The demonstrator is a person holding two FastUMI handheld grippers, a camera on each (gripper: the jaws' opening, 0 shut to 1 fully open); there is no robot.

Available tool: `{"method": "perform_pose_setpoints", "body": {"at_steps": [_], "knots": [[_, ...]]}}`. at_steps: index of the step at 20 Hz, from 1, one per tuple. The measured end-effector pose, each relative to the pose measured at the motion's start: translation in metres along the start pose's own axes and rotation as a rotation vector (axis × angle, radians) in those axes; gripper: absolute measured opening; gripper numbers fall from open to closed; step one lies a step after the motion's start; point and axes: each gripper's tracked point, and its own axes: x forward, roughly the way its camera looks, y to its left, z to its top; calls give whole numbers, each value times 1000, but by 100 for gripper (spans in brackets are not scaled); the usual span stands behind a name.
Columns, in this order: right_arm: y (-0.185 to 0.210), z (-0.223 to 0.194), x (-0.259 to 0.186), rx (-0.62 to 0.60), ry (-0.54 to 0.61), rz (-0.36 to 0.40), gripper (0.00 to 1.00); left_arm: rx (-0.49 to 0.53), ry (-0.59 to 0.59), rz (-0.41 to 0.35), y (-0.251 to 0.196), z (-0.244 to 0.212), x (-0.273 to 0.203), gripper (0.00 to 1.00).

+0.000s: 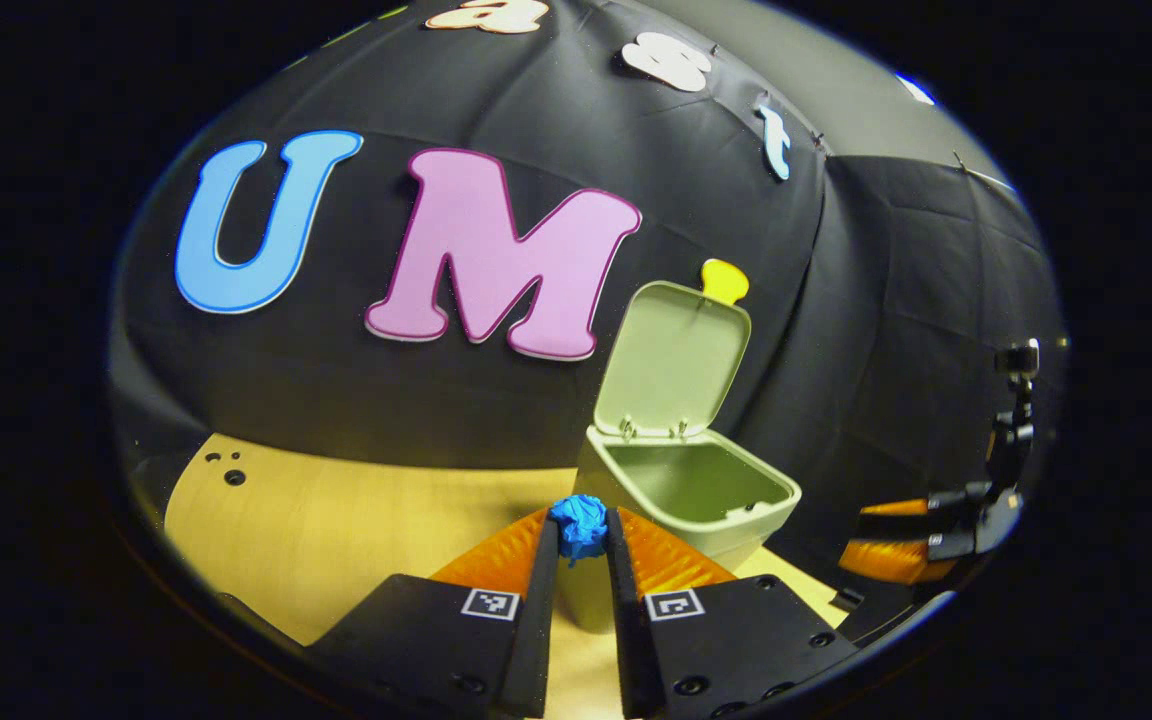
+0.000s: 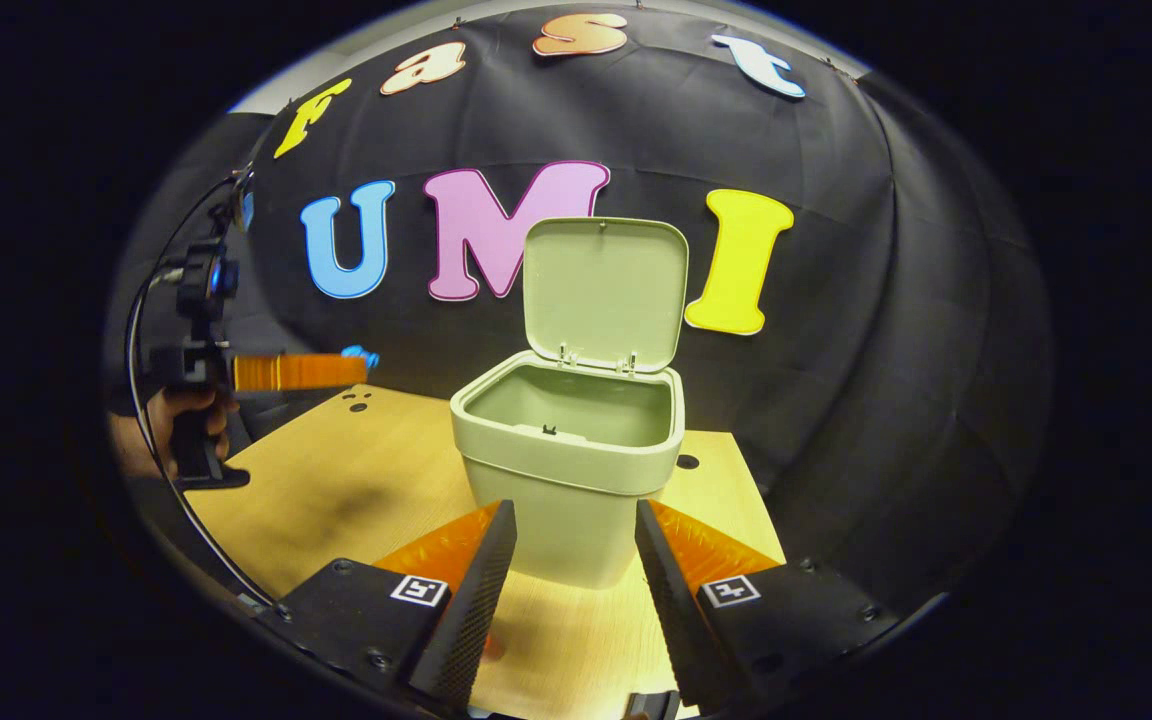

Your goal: Press the lid of the desktop garbage bin to open it, pick up the crumpled paper on the desktop and throw it into the bin, then pick up the pop can on the desktop and drop it into the bin, and finally close the garbage bin lid.

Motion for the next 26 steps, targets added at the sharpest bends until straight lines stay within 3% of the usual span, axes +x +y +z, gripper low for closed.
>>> {"method": "perform_pose_setpoints", "body": {"at_steps": [4,6,7,10,15,19,20,23,24,26], "knots": [[-9,-7,-3,-3,20,-22,77,39,-34,-56,-26,23,33,28],[-13,-8,-6,3,21,-28,77,59,-37,-96,-43,30,46,31],[-14,-10,-8,5,21,-31,77,69,-32,-112,-51,31,54,27],[-18,-12,-9,20,24,-38,77,85,-4,-144,-66,25,72,31],[-18,-20,-13,24,32,-35,77,103,49,-151,-79,10,98,29],[-21,-24,-15,29,40,-38,77,113,84,-143,-82,0,108,35],[-23,-24,-15,32,40,-40,77,116,86,-146,-83,-1,110,43],[-26,-24,-15,39,40,-48,77,127,69,-134,-82,1,113,90],[-26,-24,-14,44,40,-48,77,130,67,-132,-81,3,111,96],[-25,-26,-14,52,44,-43,77,136,60,-120,-77,5,107,95]]}}
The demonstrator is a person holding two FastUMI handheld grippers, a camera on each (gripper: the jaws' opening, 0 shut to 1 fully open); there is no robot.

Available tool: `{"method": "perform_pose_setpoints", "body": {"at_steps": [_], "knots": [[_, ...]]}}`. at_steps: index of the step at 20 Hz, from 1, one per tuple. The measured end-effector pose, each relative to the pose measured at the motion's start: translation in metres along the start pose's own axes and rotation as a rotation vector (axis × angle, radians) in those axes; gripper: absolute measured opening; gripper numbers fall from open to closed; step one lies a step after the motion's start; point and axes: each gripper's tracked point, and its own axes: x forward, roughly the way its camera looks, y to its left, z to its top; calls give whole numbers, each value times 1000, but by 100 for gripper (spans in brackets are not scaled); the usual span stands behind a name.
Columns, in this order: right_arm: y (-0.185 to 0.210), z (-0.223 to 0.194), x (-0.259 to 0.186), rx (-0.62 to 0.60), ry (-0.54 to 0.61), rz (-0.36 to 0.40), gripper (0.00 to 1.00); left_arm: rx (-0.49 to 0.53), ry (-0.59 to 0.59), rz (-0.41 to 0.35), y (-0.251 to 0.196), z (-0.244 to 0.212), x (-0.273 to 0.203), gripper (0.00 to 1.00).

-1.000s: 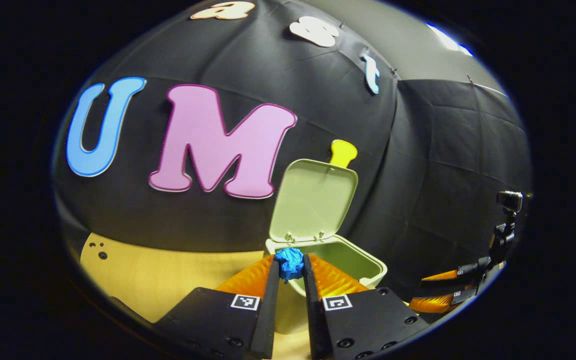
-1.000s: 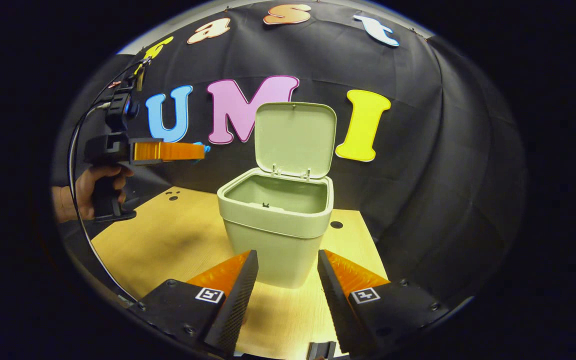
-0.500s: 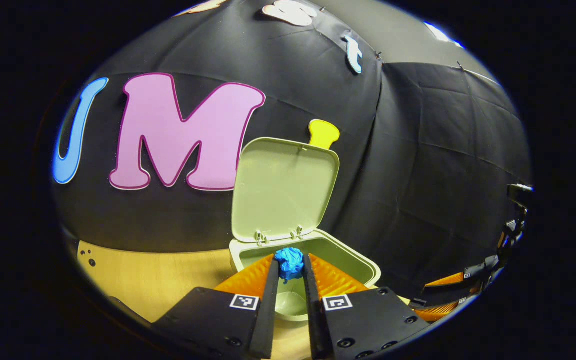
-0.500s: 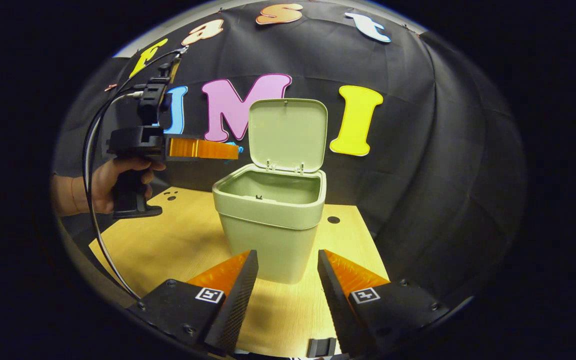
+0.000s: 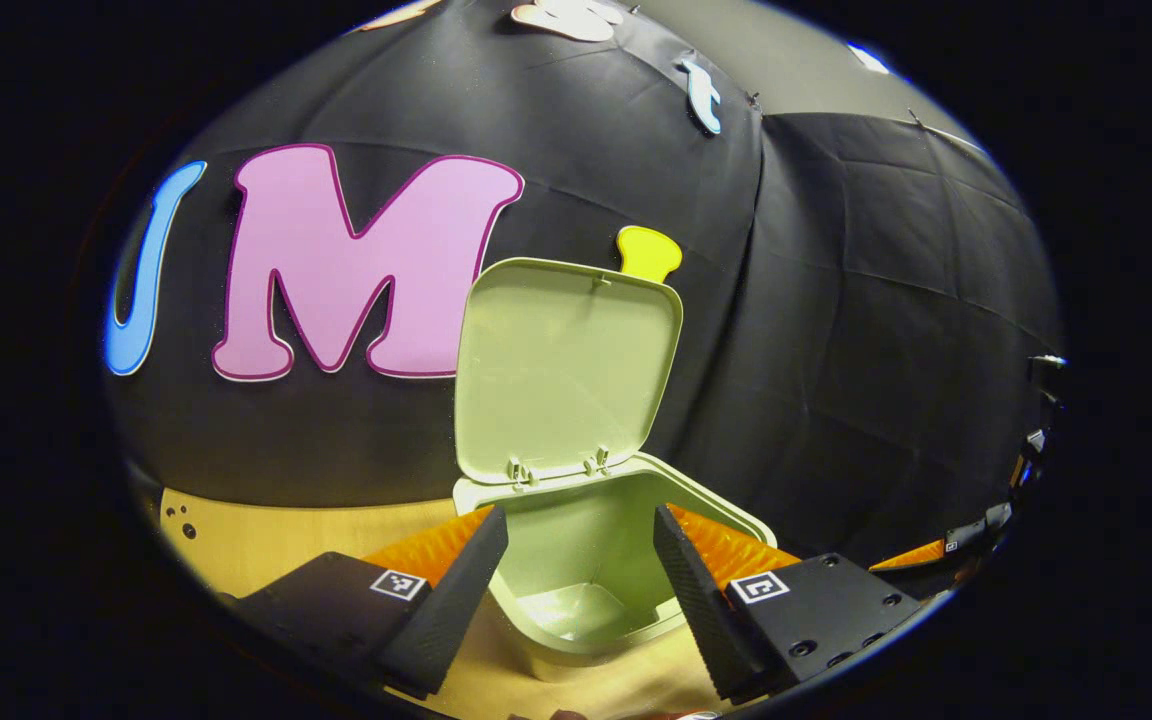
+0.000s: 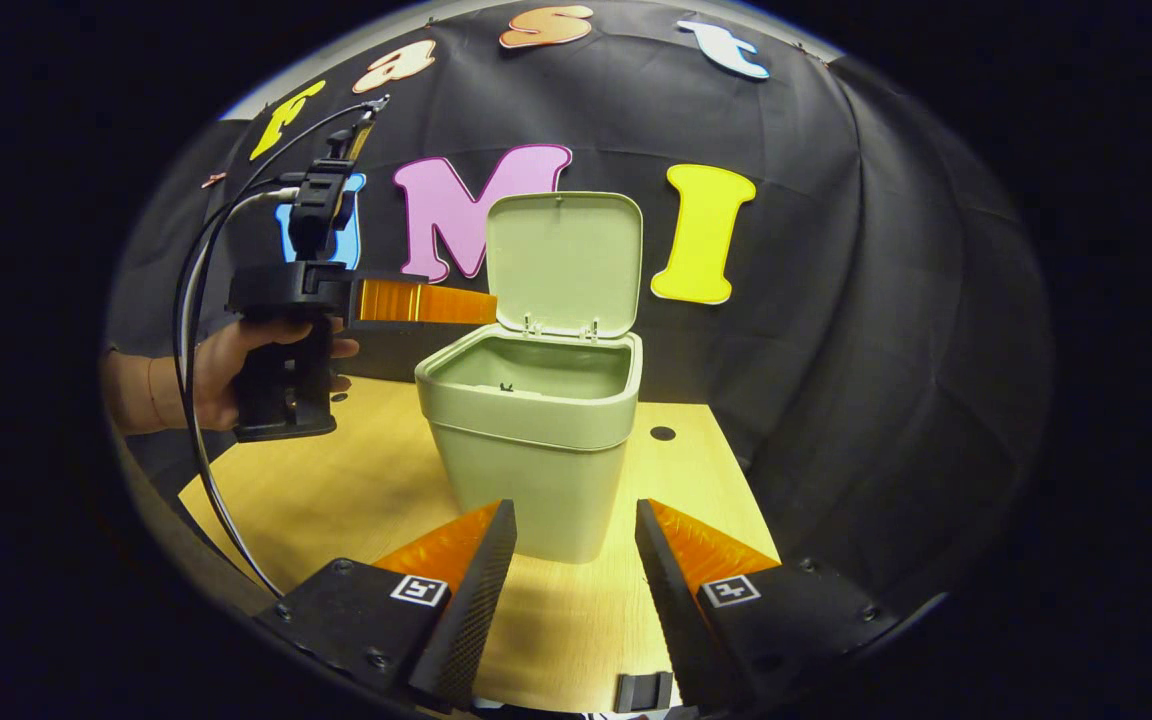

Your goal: Press the lid of the desktop garbage bin to open it, pick up the crumpled paper on the desktop and throw it into the bin, then pick up the pop can on the desktop and drop it into the bin, and finally close the garbage bin lid.

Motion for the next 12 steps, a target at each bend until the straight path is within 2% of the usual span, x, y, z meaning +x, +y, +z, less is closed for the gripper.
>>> {"method": "perform_pose_setpoints", "body": {"at_steps": [7,12], "knots": [[24,-3,-2,-17,10,48,77,-23,-36,94,29,4,-44,95],[50,-7,-3,-27,18,108,78,16,-39,181,58,-5,-93,95]]}}
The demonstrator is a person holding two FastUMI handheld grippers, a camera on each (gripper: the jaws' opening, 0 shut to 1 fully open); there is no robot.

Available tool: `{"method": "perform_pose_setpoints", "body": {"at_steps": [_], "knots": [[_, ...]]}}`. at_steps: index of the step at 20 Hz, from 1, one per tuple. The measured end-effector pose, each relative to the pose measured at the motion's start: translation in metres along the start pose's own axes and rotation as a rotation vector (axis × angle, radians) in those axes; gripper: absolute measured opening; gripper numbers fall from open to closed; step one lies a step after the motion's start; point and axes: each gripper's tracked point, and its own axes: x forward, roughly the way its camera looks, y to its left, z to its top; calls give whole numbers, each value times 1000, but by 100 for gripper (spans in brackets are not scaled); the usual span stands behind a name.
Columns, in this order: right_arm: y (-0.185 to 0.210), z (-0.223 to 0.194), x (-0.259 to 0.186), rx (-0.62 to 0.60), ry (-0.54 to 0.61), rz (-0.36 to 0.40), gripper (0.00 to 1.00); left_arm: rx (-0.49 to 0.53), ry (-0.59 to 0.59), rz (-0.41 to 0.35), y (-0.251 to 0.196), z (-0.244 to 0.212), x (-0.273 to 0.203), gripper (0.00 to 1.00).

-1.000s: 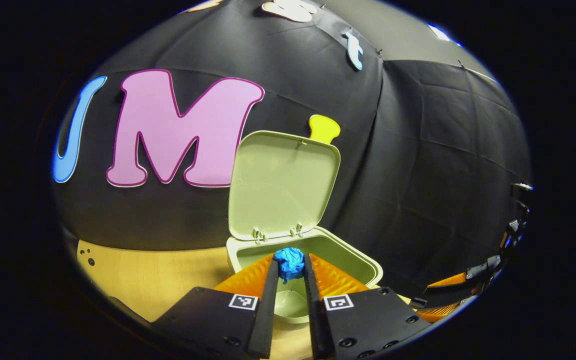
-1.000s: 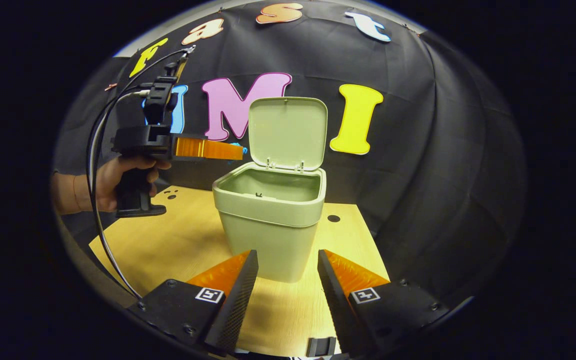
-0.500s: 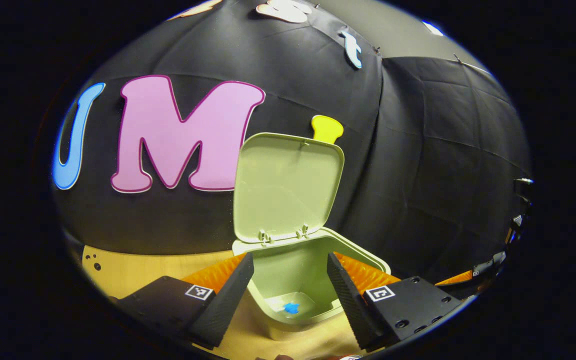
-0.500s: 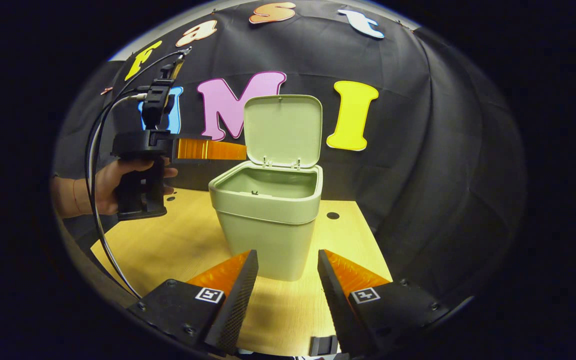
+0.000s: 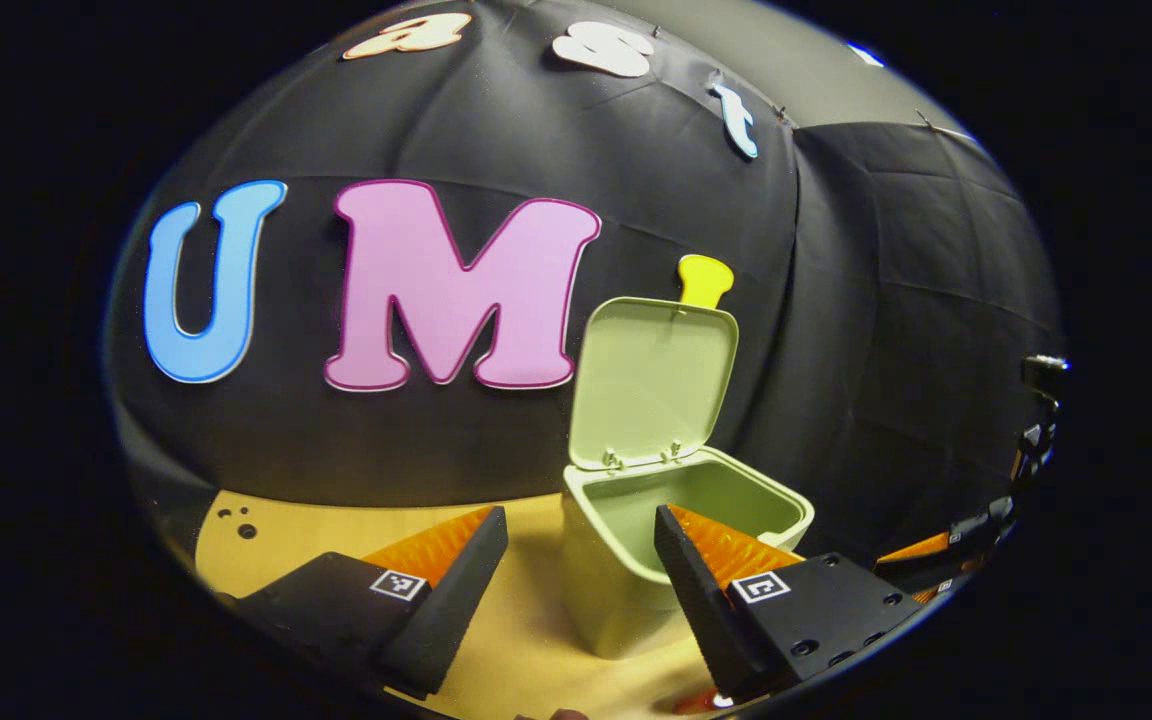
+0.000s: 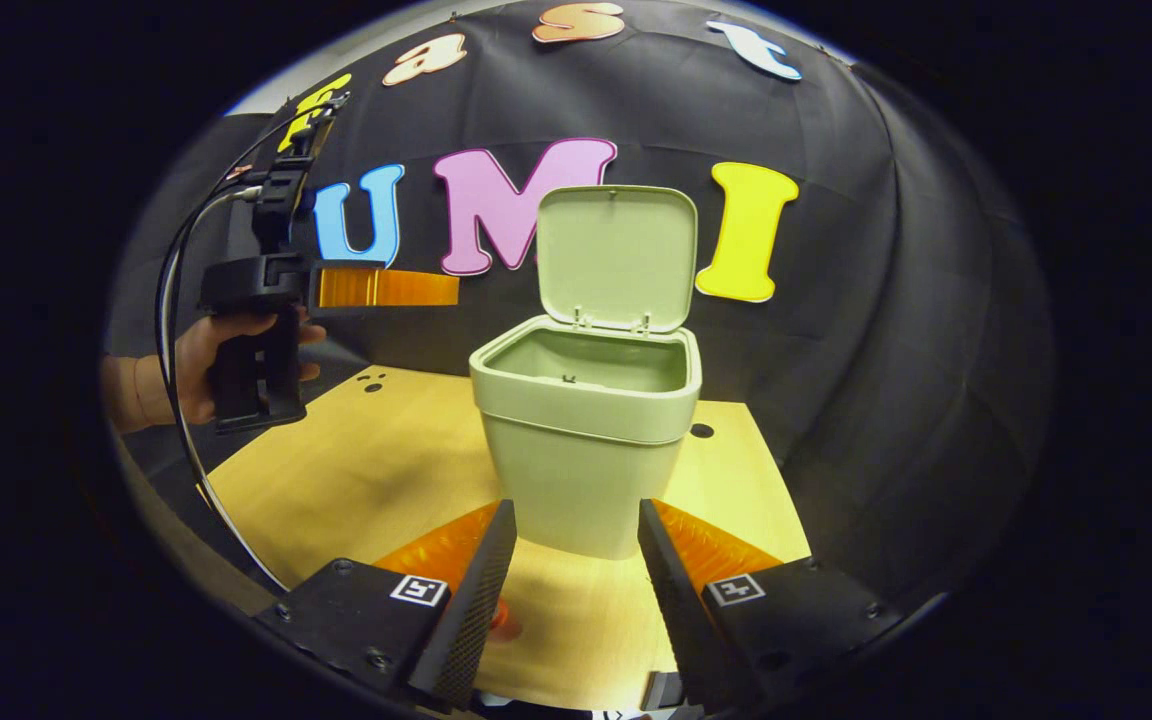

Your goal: Press the lid of the desktop garbage bin to open it, pick up the crumpled paper on the desktop and throw it into the bin, then pick up the pop can on the desktop and drop it into the bin, and finally close the garbage bin lid.

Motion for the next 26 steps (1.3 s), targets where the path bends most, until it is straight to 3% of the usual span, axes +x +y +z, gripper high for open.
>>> {"method": "perform_pose_setpoints", "body": {"at_steps": [6,15,26], "knots": [[40,-17,6,-41,43,80,82,5,16,73,32,-23,-54,95],[79,-86,17,-155,201,129,88,-9,51,128,62,-55,-118,95],[93,-159,39,-166,348,90,89,-20,71,144,86,-75,-159,95]]}}
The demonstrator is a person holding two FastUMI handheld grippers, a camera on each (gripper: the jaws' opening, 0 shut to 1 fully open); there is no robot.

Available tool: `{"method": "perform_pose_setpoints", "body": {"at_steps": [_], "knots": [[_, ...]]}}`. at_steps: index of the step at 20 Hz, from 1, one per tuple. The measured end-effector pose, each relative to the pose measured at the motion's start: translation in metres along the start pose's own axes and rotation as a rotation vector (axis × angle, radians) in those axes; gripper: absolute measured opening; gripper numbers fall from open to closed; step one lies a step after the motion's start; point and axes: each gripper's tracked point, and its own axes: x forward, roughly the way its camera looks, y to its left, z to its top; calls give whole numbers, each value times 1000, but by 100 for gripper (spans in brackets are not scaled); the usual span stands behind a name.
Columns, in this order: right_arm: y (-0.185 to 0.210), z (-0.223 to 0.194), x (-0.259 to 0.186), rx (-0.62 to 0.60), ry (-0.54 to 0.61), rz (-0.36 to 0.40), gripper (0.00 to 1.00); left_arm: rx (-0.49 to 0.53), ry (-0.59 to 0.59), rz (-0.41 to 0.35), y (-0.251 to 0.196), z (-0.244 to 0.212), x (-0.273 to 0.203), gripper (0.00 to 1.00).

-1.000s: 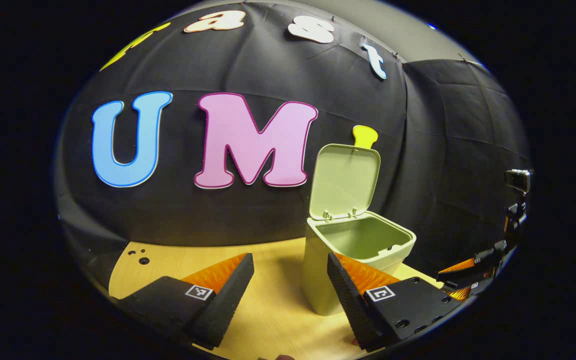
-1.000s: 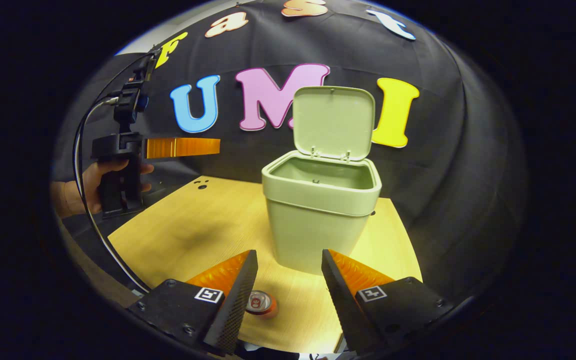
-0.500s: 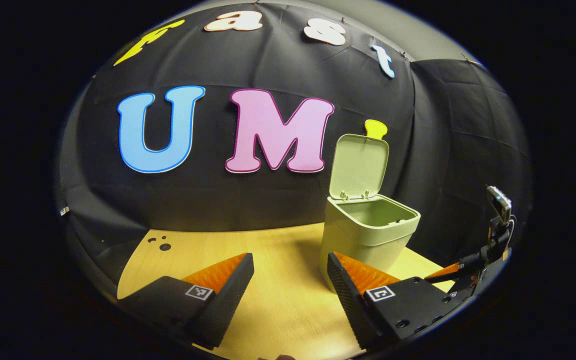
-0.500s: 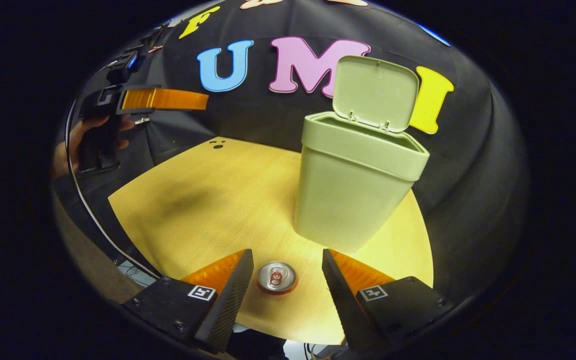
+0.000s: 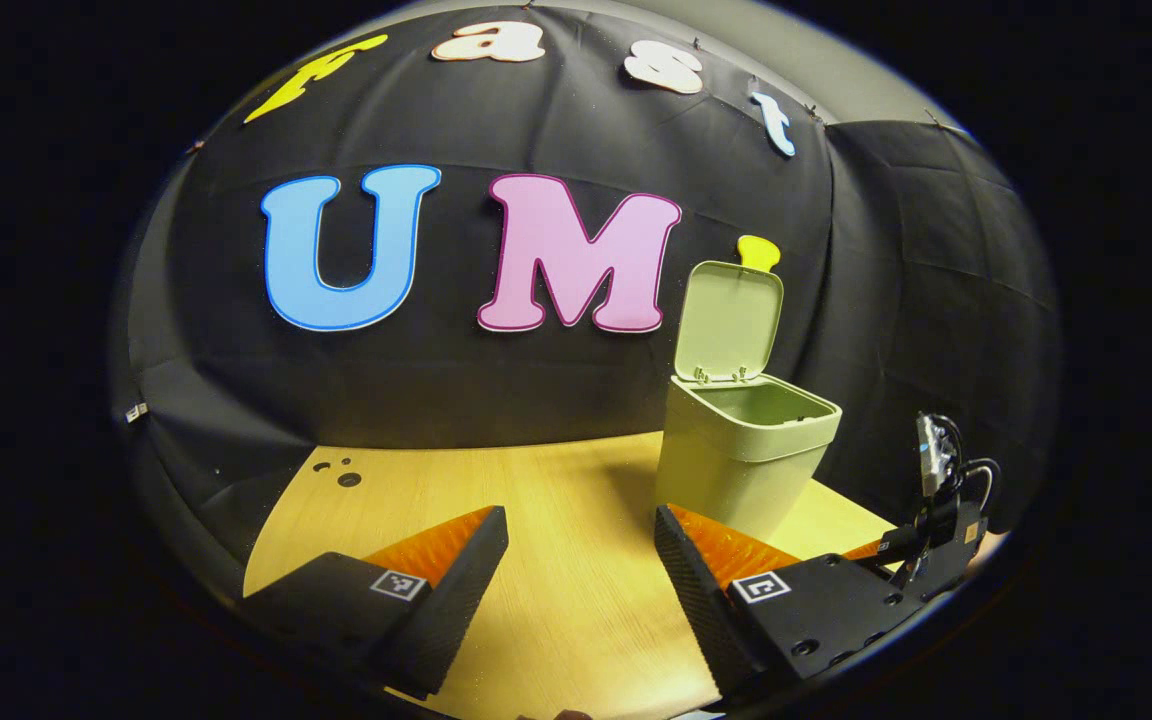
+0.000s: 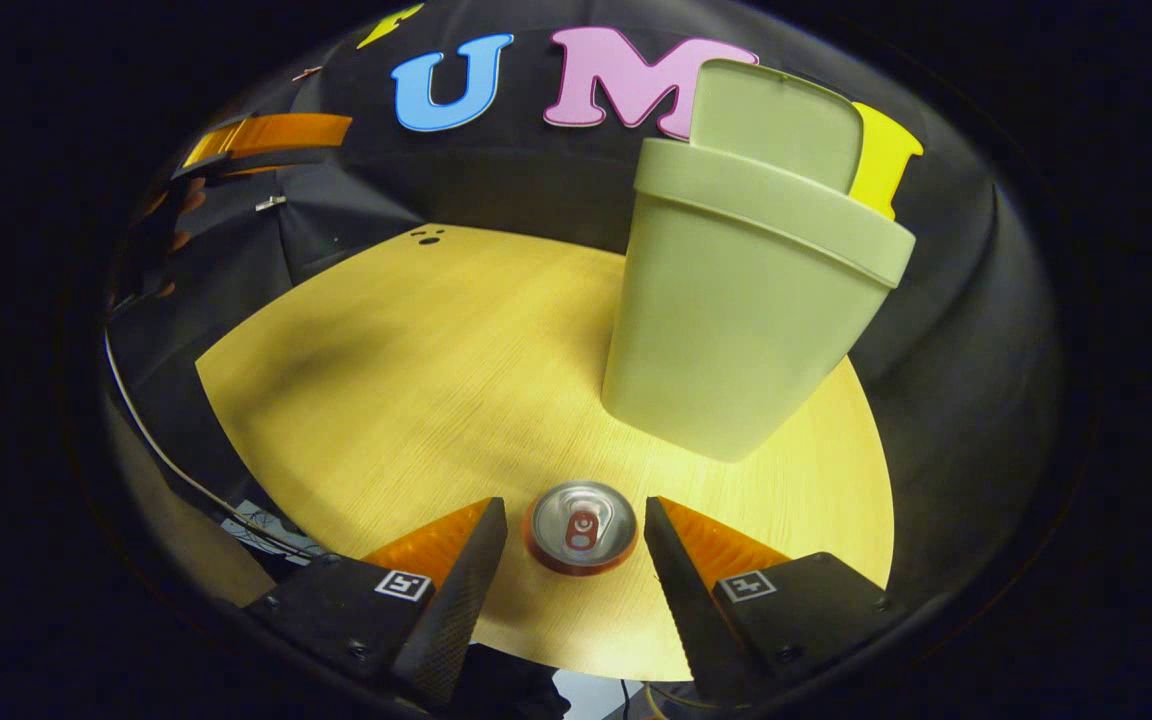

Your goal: Press the lid of the desktop garbage bin to open it, pick up the crumpled paper on the desktop and throw it into the bin, then pick up the pop can on the desktop and drop it into the bin, and finally close the garbage bin lid.

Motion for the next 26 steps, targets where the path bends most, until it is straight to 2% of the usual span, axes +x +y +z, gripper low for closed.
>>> {"method": "perform_pose_setpoints", "body": {"at_steps": [4,5,11,16,26], "knots": [[-3,-18,13,32,47,-9,89,-17,4,7,6,-1,-1,95],[-4,-16,13,45,37,-8,84,-17,4,8,7,-2,0,95],[-3,0,3,43,16,14,83,-19,10,12,7,-2,7,95],[-11,45,-22,53,-76,21,83,-17,10,3,-2,0,14,95],[-34,168,-75,82,-337,49,83,-42,5,-2,-15,5,26,95]]}}
